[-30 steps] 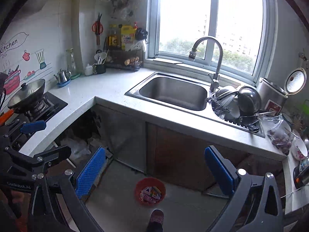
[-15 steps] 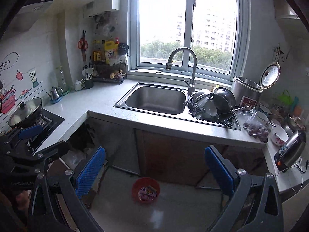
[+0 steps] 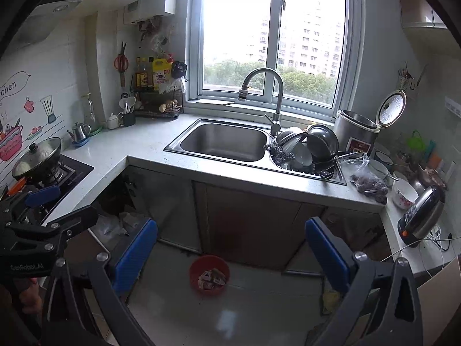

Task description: Collect trash

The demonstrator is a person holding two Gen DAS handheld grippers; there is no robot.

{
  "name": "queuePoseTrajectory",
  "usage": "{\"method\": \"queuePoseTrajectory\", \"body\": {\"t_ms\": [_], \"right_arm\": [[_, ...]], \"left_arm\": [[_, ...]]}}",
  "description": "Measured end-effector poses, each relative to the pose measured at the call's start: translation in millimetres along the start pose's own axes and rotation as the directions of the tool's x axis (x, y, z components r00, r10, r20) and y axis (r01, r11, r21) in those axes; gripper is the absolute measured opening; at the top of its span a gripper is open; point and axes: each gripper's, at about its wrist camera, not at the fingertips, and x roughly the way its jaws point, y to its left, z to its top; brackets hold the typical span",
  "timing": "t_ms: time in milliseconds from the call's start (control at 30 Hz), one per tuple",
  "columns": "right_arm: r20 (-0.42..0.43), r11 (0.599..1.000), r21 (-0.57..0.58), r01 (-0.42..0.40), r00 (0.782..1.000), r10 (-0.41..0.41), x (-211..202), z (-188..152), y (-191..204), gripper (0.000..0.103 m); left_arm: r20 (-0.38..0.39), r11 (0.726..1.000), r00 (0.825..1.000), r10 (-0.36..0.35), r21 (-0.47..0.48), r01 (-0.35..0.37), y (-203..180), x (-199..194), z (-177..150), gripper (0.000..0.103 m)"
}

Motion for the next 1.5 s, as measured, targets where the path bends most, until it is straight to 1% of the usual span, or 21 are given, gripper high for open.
{"method": "queuePoseTrajectory", "body": {"t_ms": [133,433,567,867,1067,1333,1500], "right_arm": [[-0.001,1.000,0.010,0.006,1.000,-0.006,-4,-4,2,0.102],[-0.001,1.000,0.021,0.018,1.000,-0.018,-10,-10,7,0.102],[0.008,0.999,0.014,0.039,0.999,-0.039,-13,-10,7,0.102],[0.009,0.999,0.022,0.034,0.999,-0.034,-14,-9,5,0.102],[0.002,0.999,0.024,0.029,1.000,-0.029,-13,-10,4,0.102],[0.000,0.999,0.023,0.027,1.000,-0.027,-15,-11,5,0.102],[-0.011,1.000,0.020,0.020,1.000,-0.020,-14,-12,6,0.102]], "left_arm": [[-0.006,1.000,1.000,0.001,0.007,-0.001,-7,1,-2,0.103],[-0.003,1.000,1.000,-0.012,0.016,0.012,-11,-1,-4,0.103],[-0.003,1.000,1.000,-0.009,0.028,0.009,-15,0,-4,0.103],[-0.001,0.999,1.000,0.001,0.043,-0.001,-24,3,-2,0.103],[-0.005,1.000,1.000,-0.005,0.024,0.005,-25,5,1,0.103],[-0.013,1.000,0.999,-0.029,-0.004,0.029,-25,7,3,0.103],[-0.023,1.000,1.000,-0.013,-0.015,0.013,-25,9,2,0.103]]}}
